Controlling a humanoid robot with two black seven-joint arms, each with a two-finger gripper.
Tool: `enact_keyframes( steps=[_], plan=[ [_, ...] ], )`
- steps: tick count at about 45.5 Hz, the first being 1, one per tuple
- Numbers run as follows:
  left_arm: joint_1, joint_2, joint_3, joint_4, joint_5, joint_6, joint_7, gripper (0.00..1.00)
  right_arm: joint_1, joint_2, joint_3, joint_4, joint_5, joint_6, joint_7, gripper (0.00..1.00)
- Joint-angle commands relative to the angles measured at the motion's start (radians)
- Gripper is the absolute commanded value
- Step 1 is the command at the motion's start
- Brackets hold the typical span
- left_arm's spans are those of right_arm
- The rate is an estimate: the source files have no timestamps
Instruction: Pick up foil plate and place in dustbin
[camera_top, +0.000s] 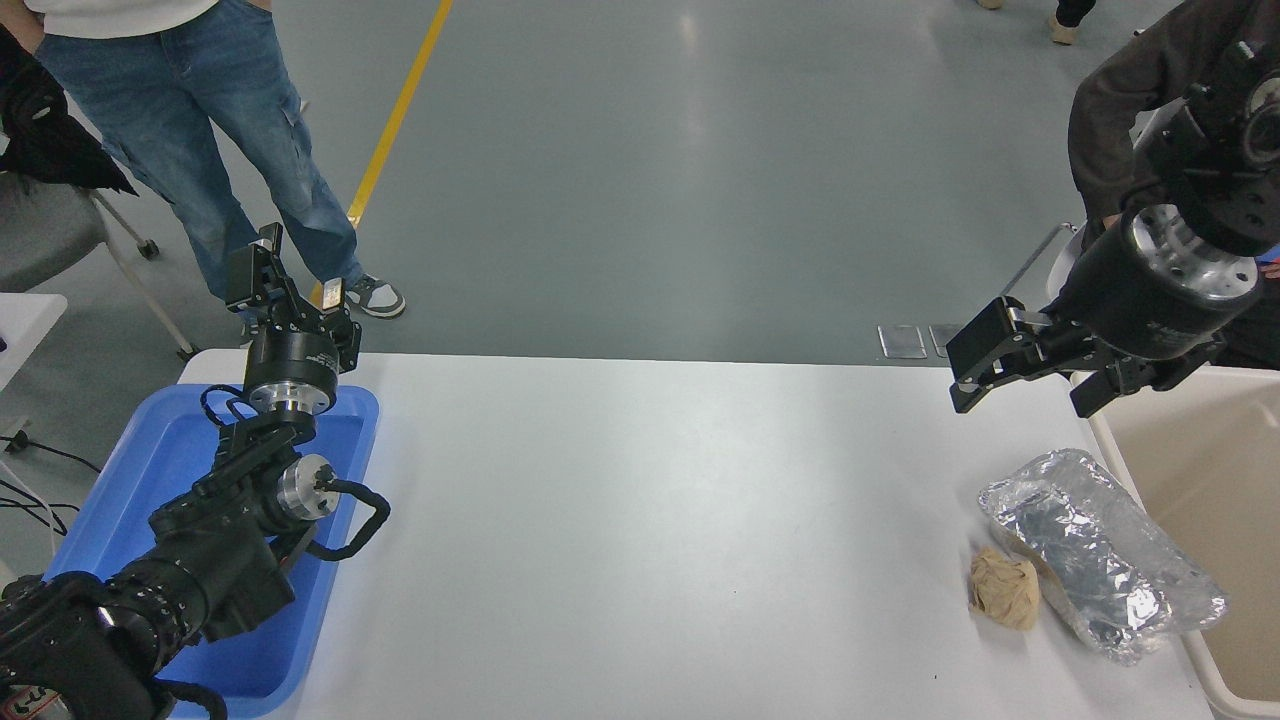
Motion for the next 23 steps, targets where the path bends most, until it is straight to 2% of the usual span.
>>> enact_keyframes(
  steps=[1,23],
  plan=[
    [0.0,0.0,-0.005,0.0,-0.003,0.0,0.012,1.0,0.008,-0.01,-0.004,0.001,-0.001,0.0,0.0,1.0],
    [0.0,0.0,-0.006,0.0,-0.003,0.0,0.005,1.0,-0.024,-0.015,-0.003,-0.002,-0.01,0.0,0.0,1.0]
  ],
)
